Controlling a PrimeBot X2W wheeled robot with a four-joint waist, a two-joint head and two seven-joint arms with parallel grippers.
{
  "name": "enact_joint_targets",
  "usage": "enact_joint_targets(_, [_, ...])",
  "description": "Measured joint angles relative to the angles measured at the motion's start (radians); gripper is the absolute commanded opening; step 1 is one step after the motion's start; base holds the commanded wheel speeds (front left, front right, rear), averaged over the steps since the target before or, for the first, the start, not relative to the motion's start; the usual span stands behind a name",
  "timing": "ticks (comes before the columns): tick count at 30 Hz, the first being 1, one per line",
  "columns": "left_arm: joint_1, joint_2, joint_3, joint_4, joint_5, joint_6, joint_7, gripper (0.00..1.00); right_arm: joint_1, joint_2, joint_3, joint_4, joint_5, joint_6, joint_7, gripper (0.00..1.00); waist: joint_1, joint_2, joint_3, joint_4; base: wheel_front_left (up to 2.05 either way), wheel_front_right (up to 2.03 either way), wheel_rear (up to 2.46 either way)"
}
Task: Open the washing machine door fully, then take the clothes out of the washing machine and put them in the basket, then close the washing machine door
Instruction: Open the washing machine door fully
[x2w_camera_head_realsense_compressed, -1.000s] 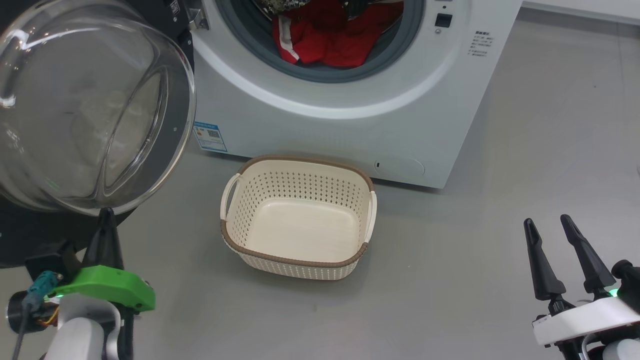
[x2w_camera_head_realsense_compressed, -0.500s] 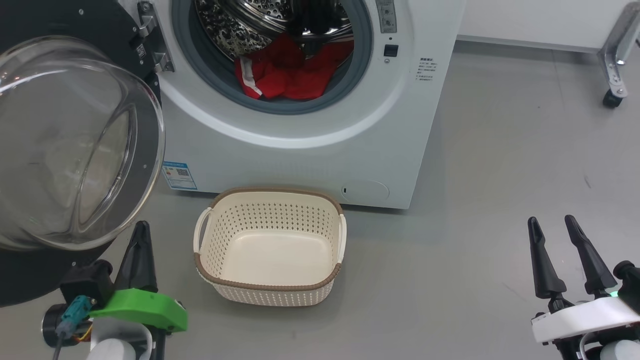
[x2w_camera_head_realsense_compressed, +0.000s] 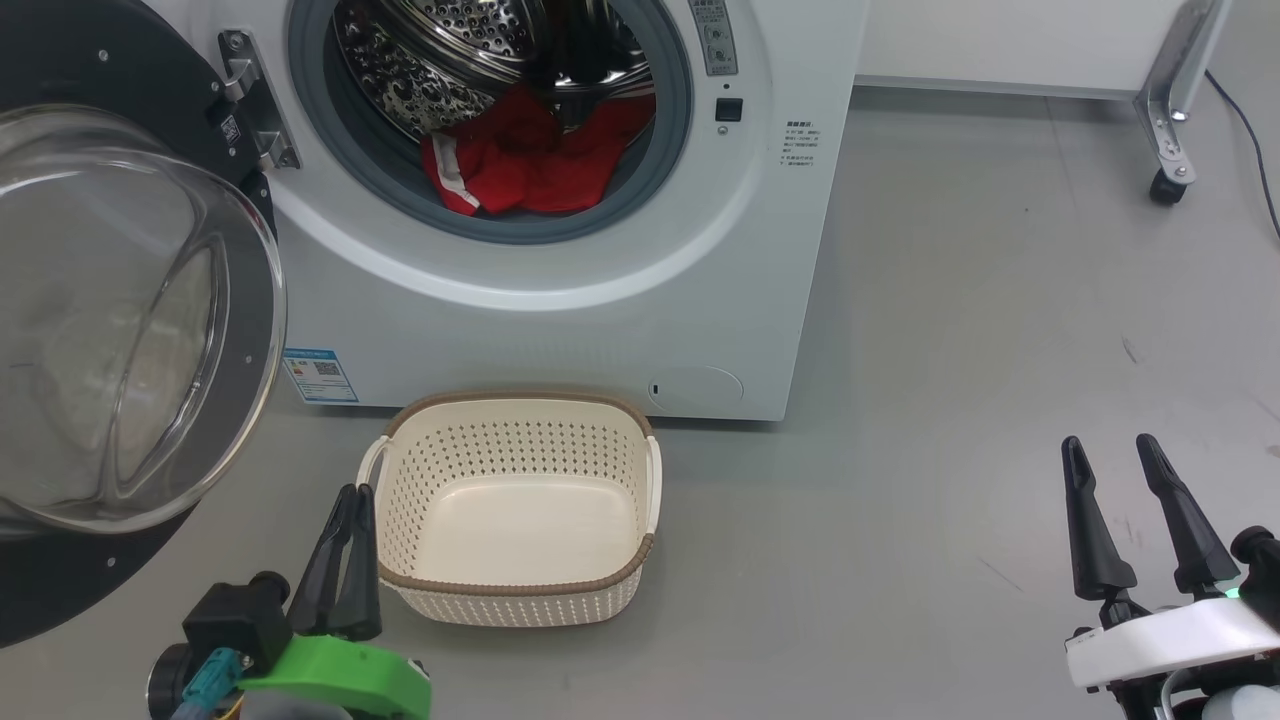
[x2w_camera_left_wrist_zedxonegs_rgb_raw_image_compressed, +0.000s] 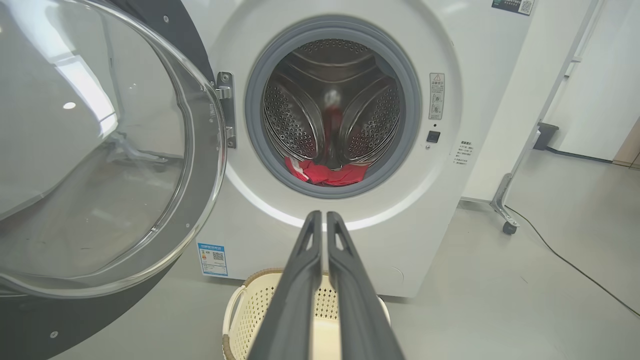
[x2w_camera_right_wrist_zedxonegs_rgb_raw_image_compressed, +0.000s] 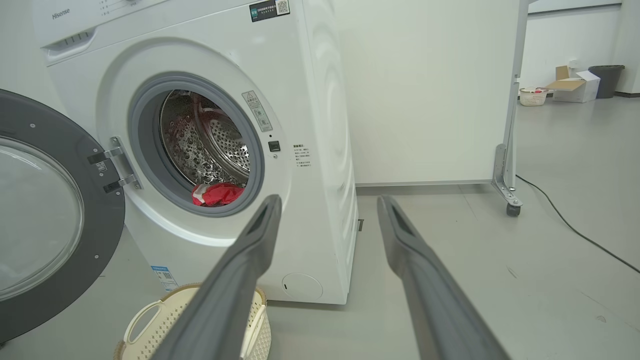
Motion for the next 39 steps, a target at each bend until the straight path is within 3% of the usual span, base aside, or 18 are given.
enact_joint_targets(1, [0.0, 0.0, 0.0, 0.0, 0.0, 0.0, 0.0, 1.0, 0.0, 0.0, 0.0, 0.0, 0.0, 0.0, 0.0, 1.0, 0.0, 0.0, 0.0, 0.0, 0.0, 0.0, 0.0])
enact_joint_targets(39, [0.034, -0.008, -0.029, -0.044, 0.028, 0.039, -0.017, 1.0, 0.015, -0.005, -0.025, -0.003, -0.062, -0.008, 0.0, 1.0, 0.0, 0.0, 0.027, -0.007, 0.0, 0.0, 0.0])
